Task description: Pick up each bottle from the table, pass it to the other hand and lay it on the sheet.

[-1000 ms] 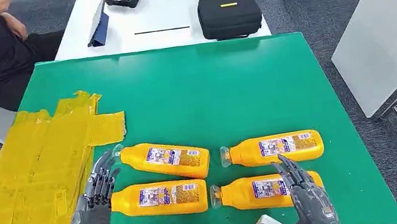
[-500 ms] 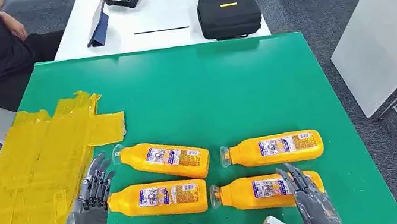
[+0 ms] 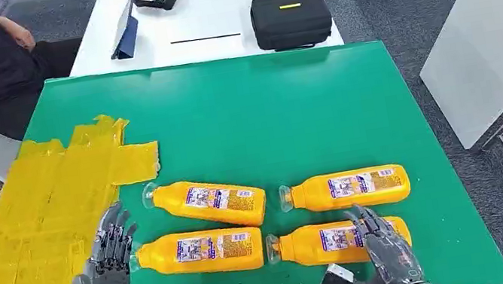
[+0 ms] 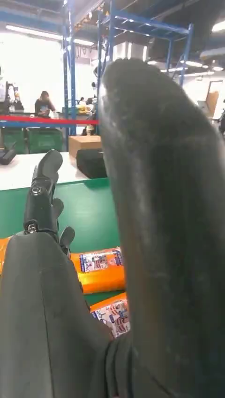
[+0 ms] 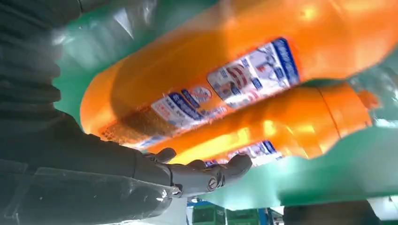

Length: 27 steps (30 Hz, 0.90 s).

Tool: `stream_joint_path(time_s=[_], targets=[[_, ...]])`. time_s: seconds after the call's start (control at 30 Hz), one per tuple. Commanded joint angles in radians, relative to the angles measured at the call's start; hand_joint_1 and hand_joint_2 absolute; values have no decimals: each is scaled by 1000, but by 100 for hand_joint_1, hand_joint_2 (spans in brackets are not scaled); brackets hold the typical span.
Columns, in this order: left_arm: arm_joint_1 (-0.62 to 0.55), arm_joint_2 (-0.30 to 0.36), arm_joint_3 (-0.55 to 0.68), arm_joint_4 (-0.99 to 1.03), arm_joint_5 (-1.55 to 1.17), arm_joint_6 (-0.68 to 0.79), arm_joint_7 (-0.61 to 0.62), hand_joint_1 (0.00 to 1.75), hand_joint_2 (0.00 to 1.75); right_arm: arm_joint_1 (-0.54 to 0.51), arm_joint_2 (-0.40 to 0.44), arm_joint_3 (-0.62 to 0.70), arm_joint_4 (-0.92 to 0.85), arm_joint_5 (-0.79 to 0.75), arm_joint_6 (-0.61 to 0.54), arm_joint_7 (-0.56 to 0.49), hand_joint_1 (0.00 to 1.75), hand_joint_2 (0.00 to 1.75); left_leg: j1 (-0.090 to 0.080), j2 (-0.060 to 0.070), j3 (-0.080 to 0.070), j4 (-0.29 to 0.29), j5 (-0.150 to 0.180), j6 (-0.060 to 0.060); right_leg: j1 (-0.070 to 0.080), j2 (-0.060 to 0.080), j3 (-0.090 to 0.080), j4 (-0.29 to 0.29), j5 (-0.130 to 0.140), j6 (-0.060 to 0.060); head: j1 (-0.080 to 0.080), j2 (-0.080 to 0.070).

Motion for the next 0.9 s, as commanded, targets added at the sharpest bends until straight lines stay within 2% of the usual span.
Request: stream_joint_path(time_s=[0.03,0.13,0.27,0.3,0.4,0.43,0.67,0.7,0.9], targets=[[-2,9,-11,20,10,22,8,0,0,-61,-11,68,146,9,15,19,0,175,1,1,4,-1,-1,0,2,1,4,-2,-1,-5,0,0],[-7,11,-9,31,19,28,3,0,0,-68,-15,82,159,11,36,33,0,175,1,1,5,0,-3,0,2,1,5,-1,-2,-7,0,0],[-31,23,-9,61,52,39,-10,0,0,-90,-52,140,200,-52,179,71,0,175,1,0,5,-1,-2,0,2,0,4,-2,-1,-6,0,0],[-38,22,-6,68,58,42,-12,0,0,-93,-65,159,203,-58,199,76,7,175,1,0,4,-1,-1,0,2,0,3,-2,-1,-4,0,0],[-42,21,-4,72,60,42,-12,0,0,-87,-70,161,193,-61,201,78,7,175,2,-2,8,-1,-2,0,3,-2,-1,-2,-2,-7,0,0],[-42,17,1,71,64,44,-13,0,0,-84,-80,170,173,-97,261,102,171,175,1,-1,9,-1,-4,-1,2,-1,-1,-2,-4,-7,0,0],[-55,-6,28,76,74,29,2,0,0,-89,-98,214,161,-160,388,161,175,175,2,-4,15,-2,-4,0,2,-3,5,-3,-5,-9,0,0],[-58,-11,32,76,72,25,5,0,0,-86,-102,219,157,-166,401,169,175,175,2,-1,16,-1,-4,0,3,-2,6,-3,-5,-7,0,0],[-62,-29,61,76,67,17,13,0,0,-61,-126,216,81,-188,489,249,175,175,3,1,26,0,-10,0,4,-2,15,-3,-9,-12,0,0]])
